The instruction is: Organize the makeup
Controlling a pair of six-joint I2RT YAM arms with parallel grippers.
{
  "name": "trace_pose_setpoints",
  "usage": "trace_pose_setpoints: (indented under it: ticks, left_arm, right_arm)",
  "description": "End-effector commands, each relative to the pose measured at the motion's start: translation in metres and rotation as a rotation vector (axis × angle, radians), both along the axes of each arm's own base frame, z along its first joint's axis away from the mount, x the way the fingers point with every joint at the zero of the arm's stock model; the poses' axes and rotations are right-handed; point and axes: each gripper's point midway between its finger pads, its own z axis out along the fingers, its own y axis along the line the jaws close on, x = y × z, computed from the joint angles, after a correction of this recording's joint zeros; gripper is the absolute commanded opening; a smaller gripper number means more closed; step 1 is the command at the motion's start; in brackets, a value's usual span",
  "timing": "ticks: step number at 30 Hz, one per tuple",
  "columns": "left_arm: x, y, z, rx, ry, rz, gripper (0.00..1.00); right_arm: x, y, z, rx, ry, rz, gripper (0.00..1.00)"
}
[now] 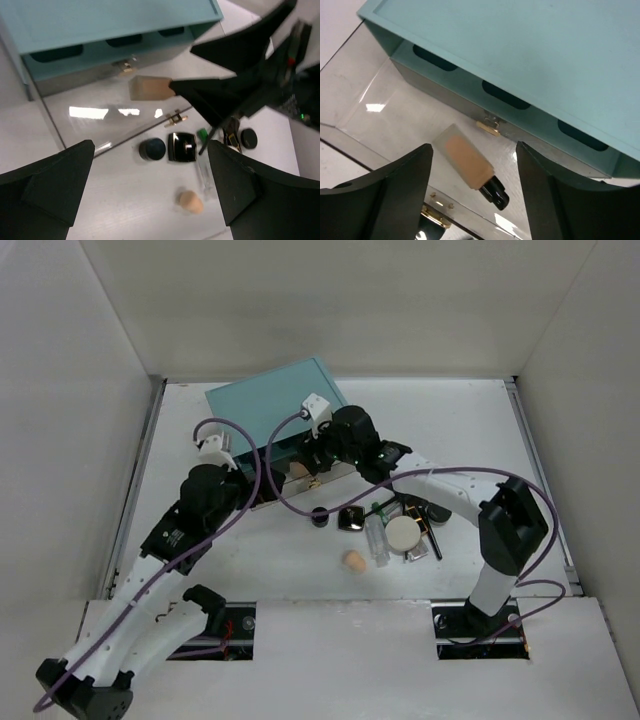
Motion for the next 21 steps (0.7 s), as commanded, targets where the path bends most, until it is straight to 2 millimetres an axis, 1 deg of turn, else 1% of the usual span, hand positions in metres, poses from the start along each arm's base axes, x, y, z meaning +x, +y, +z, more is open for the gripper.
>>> trace_pose_setpoints:
  ticks: [1, 3, 4, 6, 7, 8, 10, 11, 12, 14, 16, 18, 19, 21]
  left_arm:
    - [-0.007, -0.012, -0.002, 0.050, 0.006, -0.038, 1.00]
    - [-0.011, -0.028, -0.001, 0.071, 0.009, -0.090, 1.00]
    - [-0.014, -0.040, -0.001, 0.085, 0.015, -0.133, 1.00]
    - [-0.023, -0.069, -0.009, 0.127, 0.037, -0.235, 1.00]
    - [-0.028, -0.085, -0.015, 0.154, 0.052, -0.285, 1.00]
    - [-0.034, -0.101, -0.025, 0.186, 0.074, -0.336, 1.00]
    - [-0.048, -0.132, -0.043, 0.254, 0.107, -0.441, 1.00]
    - [-0.055, -0.149, -0.053, 0.286, 0.127, -0.496, 1.00]
    - [-0.061, -0.164, -0.062, 0.313, 0.145, -0.542, 1.00]
    - [-0.073, -0.189, -0.081, 0.360, 0.185, -0.623, 1.00]
    - [-0.082, -0.205, -0.099, 0.386, 0.223, -0.677, 1.00]
    - [-0.089, -0.216, -0.121, 0.410, 0.274, -0.716, 1.00]
    - [-0.090, -0.219, -0.131, 0.421, 0.300, -0.723, 0.99]
    - [-0.083, -0.223, -0.146, 0.447, 0.335, -0.706, 0.99]
  right_arm:
    - [0.016, -0.006, 0.055, 0.139, -0.064, -0.036, 0.75]
    - [0.022, -0.024, 0.071, 0.179, -0.066, -0.099, 0.77]
    - [0.027, -0.037, 0.081, 0.209, -0.066, -0.150, 0.81]
    - [0.035, -0.071, 0.097, 0.267, -0.057, -0.279, 0.86]
    - [0.038, -0.086, 0.101, 0.287, -0.049, -0.335, 0.88]
    - [0.040, -0.110, 0.104, 0.312, -0.037, -0.420, 0.91]
    - [0.039, -0.154, 0.100, 0.346, 0.006, -0.578, 0.95]
    - [0.037, -0.175, 0.094, 0.363, 0.039, -0.659, 0.98]
    - [0.032, -0.194, 0.088, 0.378, 0.075, -0.728, 1.00]
    - [0.021, -0.222, 0.073, 0.381, 0.131, -0.827, 1.00]
    - [0.010, -0.234, 0.063, 0.368, 0.151, -0.861, 1.00]
    - [0.000, -0.243, 0.055, 0.356, 0.159, -0.886, 1.00]
    - [-0.004, -0.247, 0.053, 0.358, 0.160, -0.899, 1.00]
    - [-0.009, -0.253, 0.049, 0.364, 0.159, -0.916, 1.00]
